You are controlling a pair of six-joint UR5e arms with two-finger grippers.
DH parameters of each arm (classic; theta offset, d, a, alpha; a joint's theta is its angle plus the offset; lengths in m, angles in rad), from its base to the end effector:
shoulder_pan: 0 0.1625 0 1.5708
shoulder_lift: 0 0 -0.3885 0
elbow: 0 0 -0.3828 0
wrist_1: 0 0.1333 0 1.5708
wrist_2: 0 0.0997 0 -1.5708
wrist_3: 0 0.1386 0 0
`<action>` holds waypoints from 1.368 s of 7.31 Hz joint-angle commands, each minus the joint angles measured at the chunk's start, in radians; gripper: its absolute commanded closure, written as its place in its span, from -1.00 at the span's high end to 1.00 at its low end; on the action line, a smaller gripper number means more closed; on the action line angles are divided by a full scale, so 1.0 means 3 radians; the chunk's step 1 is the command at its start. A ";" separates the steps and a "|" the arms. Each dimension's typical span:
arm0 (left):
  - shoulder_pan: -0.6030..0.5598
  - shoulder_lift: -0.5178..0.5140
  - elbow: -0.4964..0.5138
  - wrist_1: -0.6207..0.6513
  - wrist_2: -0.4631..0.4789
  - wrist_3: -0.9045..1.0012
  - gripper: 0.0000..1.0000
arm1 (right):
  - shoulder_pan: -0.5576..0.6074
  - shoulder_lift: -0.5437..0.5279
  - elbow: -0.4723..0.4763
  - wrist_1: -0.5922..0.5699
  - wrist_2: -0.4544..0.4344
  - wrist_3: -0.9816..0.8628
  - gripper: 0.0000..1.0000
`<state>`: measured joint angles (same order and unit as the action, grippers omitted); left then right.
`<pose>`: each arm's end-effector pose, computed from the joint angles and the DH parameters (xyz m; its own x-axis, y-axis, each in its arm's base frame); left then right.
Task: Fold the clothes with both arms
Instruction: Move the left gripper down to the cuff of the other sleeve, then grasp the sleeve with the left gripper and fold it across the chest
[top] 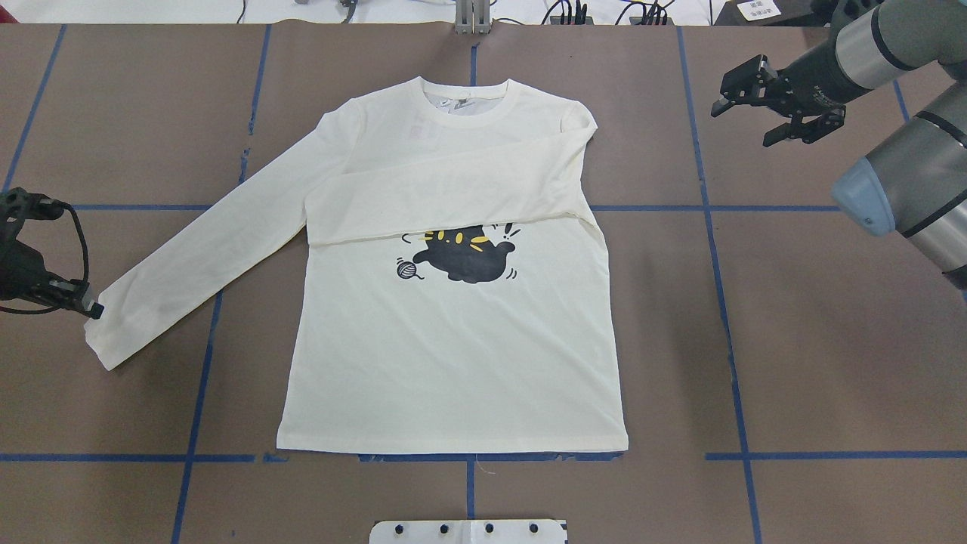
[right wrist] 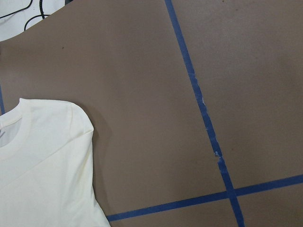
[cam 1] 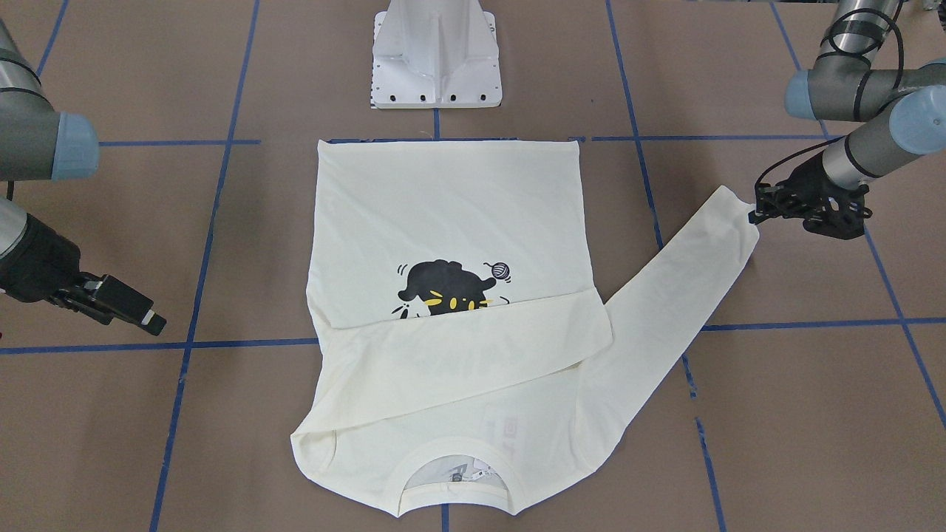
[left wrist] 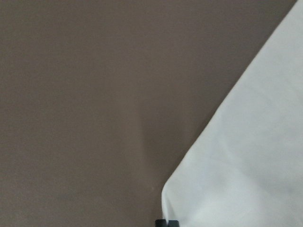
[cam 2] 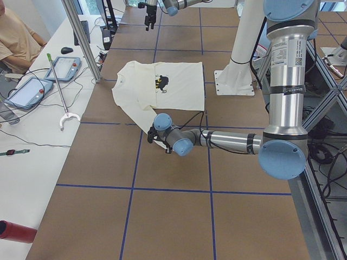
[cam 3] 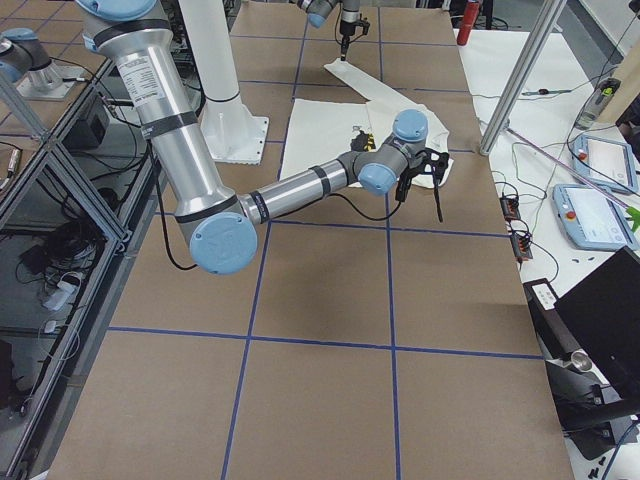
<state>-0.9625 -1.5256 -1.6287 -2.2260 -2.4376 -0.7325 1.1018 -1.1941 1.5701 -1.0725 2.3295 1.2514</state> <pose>0.2625 -0.4253 0.5544 0.4944 0.1322 -0.8591 -0.1588 0.9855 0.0603 -0.2555 -0.5881 0.3712 0.4037 0.2925 0.8669 -0.2971 0.9381 -0.1782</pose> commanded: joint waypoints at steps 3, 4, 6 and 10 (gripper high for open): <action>-0.0008 -0.1280 -0.0223 0.0138 -0.0342 -0.1648 -1.00 | 0.0065 -0.0074 0.0007 0.0001 0.0068 -0.0055 1.00; 0.0033 -0.1974 0.0103 0.0225 -0.0317 -0.2236 -1.00 | 0.0101 -0.0110 0.0028 0.0001 0.0124 -0.0060 1.00; 0.0292 -0.3040 0.0880 0.0164 0.0329 -0.2711 -1.00 | 0.0152 -0.0156 0.0038 0.0001 0.0196 -0.0065 1.00; 0.0988 -0.3812 0.2186 -0.0694 0.1651 -0.3070 -1.00 | 0.0208 -0.0254 0.0171 0.0006 0.0232 -0.0065 1.00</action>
<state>-0.7171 -2.6447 -1.0352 -2.3792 -2.0261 -1.6259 1.1626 -1.2680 1.6141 -1.0716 2.3996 1.2317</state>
